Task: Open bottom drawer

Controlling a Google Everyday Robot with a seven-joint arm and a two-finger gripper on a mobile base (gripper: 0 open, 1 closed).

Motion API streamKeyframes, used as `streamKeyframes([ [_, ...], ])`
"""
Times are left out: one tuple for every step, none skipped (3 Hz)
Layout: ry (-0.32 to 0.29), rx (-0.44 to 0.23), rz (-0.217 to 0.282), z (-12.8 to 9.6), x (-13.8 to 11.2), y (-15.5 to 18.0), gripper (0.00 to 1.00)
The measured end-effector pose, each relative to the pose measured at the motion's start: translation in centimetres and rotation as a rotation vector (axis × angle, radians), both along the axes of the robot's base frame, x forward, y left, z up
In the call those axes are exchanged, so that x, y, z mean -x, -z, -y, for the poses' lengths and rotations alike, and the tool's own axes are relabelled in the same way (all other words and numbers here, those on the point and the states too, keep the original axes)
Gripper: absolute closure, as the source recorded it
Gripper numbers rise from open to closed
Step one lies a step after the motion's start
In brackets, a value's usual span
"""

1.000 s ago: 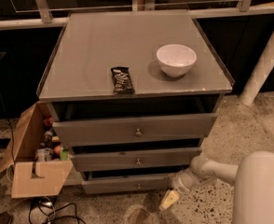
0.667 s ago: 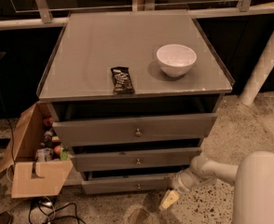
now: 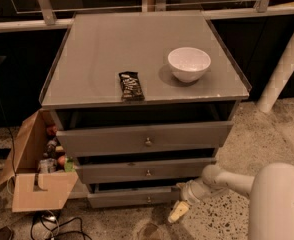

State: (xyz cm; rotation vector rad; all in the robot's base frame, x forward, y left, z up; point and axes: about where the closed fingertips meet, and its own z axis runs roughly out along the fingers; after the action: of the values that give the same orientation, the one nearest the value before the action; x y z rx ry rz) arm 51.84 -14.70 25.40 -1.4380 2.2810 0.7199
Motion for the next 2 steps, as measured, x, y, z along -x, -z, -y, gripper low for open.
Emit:
streamKeyframes([
  [-0.007, -0.003, -0.008, 0.4, -2.2, 4.2, 0.0],
  [0.0, 0.01, -0.009, 0.1, -3.5, 4.8, 0.0],
])
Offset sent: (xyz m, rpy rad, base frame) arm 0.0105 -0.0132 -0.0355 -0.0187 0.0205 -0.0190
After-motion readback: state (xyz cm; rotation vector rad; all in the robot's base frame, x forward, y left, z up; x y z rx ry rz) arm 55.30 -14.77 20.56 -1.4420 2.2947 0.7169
